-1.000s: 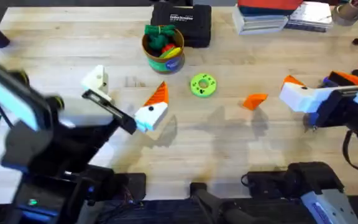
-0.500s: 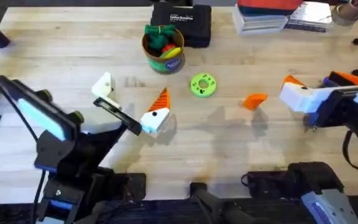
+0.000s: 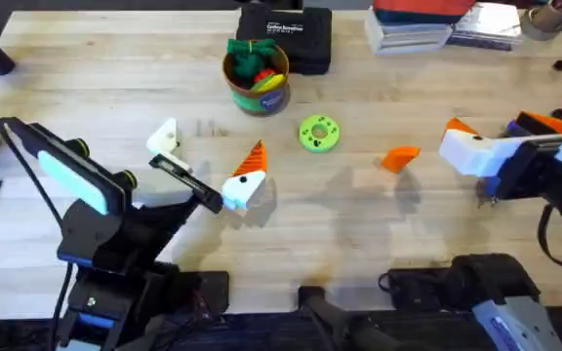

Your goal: Pick up the gripper from the table and insert it into the empty holder that is missing its gripper. Then pick up a screw, insert it into the mounting hole, and use the screwdriver to tighten it. Finally, clean up the table by picking up the vegetable and placing it into the bucket.

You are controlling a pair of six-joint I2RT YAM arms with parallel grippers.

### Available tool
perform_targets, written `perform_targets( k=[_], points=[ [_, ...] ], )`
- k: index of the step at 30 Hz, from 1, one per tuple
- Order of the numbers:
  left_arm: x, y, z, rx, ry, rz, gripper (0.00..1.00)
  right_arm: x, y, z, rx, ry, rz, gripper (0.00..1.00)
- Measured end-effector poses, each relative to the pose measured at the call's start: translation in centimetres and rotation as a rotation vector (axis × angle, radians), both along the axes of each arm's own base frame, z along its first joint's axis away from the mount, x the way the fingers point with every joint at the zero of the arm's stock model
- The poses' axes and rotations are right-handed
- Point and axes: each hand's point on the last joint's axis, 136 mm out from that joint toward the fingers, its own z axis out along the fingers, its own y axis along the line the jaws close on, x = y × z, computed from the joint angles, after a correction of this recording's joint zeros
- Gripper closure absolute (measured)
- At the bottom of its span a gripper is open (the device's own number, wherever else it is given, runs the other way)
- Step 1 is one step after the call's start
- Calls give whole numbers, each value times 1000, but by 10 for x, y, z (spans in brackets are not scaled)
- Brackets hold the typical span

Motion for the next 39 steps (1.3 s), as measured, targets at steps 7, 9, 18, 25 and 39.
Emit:
perform_targets(
  k=[7, 9, 18, 25, 39],
  points=[
    [0, 0, 0, 0, 0, 0, 15, 0, 0, 0, 0, 0, 0, 7],
    [0, 0, 0, 0, 0, 0, 15, 0, 0, 0, 0, 0, 0, 7],
    [-12, -17, 1, -7, -1, -120, 15, 0, 0, 0, 0, 0, 0, 7],
    [-55, -53, 1, -26, 12, -451, 15, -2, 0, -3, 4, 15, -2, 9],
    [-79, -65, 1, -35, 20, -602, 16, -16, 24, -46, -33, 340, 187, 7]
  ],
)
